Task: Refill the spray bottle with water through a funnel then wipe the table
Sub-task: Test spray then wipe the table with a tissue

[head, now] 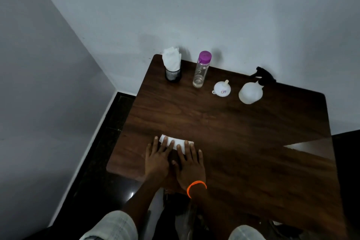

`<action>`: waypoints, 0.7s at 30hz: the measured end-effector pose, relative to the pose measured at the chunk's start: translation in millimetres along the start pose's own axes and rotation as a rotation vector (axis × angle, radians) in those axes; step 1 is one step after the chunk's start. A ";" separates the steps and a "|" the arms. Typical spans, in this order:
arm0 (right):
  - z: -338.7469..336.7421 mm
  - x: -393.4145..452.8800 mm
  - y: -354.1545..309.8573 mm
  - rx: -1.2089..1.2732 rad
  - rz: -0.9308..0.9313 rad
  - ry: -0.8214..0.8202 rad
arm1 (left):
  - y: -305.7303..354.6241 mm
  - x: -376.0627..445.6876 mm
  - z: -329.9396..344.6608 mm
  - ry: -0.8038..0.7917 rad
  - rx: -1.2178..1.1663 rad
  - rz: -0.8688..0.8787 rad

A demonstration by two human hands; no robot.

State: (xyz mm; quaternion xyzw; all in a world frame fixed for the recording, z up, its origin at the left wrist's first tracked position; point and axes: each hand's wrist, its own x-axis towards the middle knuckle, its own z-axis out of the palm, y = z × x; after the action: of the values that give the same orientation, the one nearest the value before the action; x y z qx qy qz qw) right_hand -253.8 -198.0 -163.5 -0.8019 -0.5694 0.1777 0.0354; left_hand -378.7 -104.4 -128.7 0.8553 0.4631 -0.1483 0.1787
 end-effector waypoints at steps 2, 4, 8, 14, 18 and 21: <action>5.9 -19.8 -4.2 0.001 -0.027 -0.007 | 1.6 -20.1 12.6 -0.016 0.019 -0.038; 11.9 -39.2 -6.1 -0.011 -0.054 -0.020 | 4.2 -40.4 23.4 -0.032 0.023 -0.061; 16.7 -76.4 0.1 -0.014 -0.087 -0.040 | 15.2 -80.1 34.4 0.012 -0.072 -0.042; 15.7 -123.6 37.4 -0.004 -0.097 -0.066 | 54.6 -113.9 63.3 -0.035 -0.080 -0.042; 8.5 -134.7 68.9 -0.006 -0.072 -0.058 | 83.3 -109.3 79.2 -0.051 -0.052 -0.023; 1.6 -124.3 89.8 -0.023 -0.042 -0.048 | 106.1 -91.3 64.6 -0.077 0.003 -0.024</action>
State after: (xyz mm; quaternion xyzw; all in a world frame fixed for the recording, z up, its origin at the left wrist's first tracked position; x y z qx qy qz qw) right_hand -209.3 -344.6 -157.9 -0.7855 -0.5889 0.1895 0.0166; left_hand -342.8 -254.3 -130.2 0.8437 0.4660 -0.1839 0.1931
